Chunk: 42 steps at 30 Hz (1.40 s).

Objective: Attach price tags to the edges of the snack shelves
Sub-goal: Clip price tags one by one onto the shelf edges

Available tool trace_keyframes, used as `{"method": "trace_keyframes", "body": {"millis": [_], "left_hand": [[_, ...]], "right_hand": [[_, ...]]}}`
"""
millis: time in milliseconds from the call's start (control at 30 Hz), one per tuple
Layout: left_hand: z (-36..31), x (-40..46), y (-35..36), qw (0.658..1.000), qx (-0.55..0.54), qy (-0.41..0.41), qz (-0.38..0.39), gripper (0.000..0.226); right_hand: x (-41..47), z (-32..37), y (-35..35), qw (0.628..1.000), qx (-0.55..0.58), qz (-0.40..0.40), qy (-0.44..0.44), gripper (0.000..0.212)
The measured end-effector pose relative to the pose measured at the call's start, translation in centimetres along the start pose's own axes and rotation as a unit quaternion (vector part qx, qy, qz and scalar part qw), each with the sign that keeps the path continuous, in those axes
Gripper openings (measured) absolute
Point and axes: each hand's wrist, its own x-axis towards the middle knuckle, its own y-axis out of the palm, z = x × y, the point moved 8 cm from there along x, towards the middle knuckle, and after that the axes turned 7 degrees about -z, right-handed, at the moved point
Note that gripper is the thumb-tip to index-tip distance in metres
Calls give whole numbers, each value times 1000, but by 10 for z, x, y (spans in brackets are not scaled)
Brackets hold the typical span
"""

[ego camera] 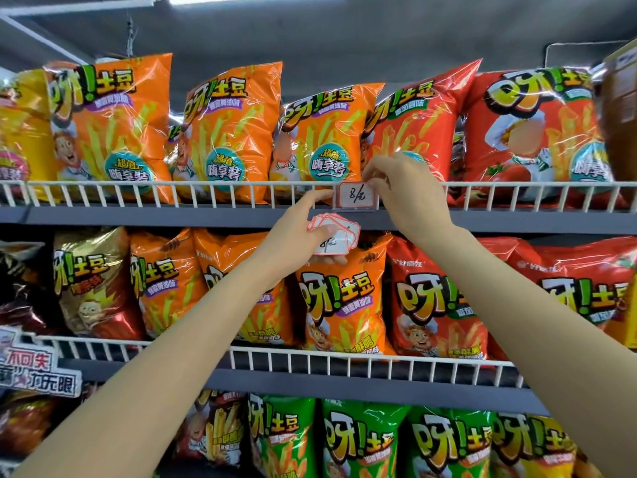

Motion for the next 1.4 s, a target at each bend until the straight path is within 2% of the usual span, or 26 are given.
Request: {"method": "trace_keyframes", "body": {"millis": [167, 667, 800, 1133, 1400], "left_hand": [[1, 0, 1, 1000, 0, 0, -3, 53], [0, 4, 3, 1000, -22, 2, 2, 57], [-5, 3, 3, 1000, -27, 6, 0, 58], [-15, -2, 6, 996, -88, -10, 18, 57], [-16, -5, 7, 995, -102, -17, 11, 58]], "right_hand": [[-1, 8, 2, 994, -95, 19, -59, 21], [-8, 15, 2, 986, -140, 7, -90, 21], [-12, 15, 4, 983, -151, -1, -107, 13], [-23, 13, 6, 973, -198, 38, -114, 19], [-43, 14, 10, 946, -262, 93, -164, 60]]}}
